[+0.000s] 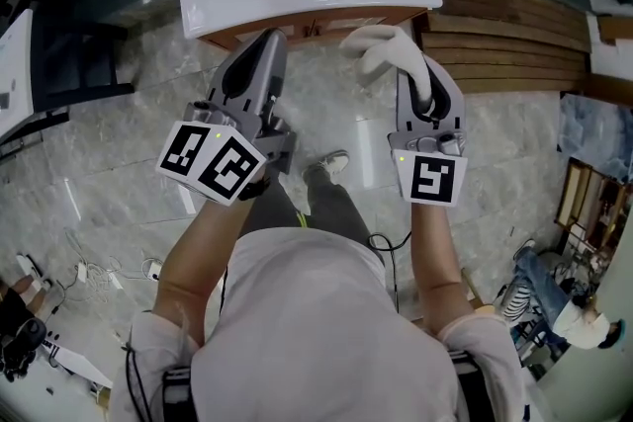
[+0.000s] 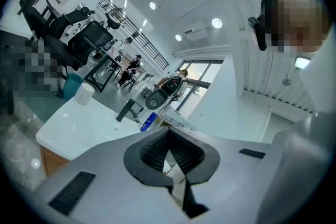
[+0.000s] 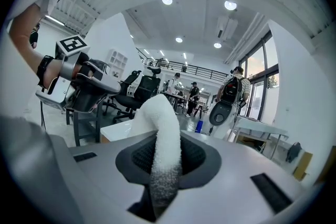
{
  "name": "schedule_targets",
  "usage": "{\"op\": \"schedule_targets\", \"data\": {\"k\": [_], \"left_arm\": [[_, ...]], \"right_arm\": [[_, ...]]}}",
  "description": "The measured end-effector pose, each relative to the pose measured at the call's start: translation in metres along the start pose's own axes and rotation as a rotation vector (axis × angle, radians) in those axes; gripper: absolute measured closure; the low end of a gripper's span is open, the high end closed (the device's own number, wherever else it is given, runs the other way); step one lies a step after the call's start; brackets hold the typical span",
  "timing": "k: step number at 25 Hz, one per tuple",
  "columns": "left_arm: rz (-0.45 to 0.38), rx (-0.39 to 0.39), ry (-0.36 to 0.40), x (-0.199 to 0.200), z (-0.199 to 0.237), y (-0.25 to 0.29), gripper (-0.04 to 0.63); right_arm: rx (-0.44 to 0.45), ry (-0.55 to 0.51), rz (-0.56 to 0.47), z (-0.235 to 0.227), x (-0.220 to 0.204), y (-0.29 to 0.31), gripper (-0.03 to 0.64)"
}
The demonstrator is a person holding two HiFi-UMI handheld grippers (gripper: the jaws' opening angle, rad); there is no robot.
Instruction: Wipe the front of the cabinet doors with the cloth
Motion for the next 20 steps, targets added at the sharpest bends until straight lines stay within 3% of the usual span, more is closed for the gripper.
{"op": "schedule_targets", "data": {"k": [20], "left_arm": [[-0.065, -0.008, 0.02, 0.005, 0.015, 0.021, 0.578]], "right_arm": [[-0.046, -0.042, -0.019, -0.024, -0.008, 0.014, 0.535]]}}
Point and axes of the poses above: the fingertips, and each gripper's own axes: y forward along the fingers, z to its left, x out of its top, the point moved 8 cm from there along -y, backward along the fingers, and after that the axes turned 4 degrees about -z, right-handed, at the moved point
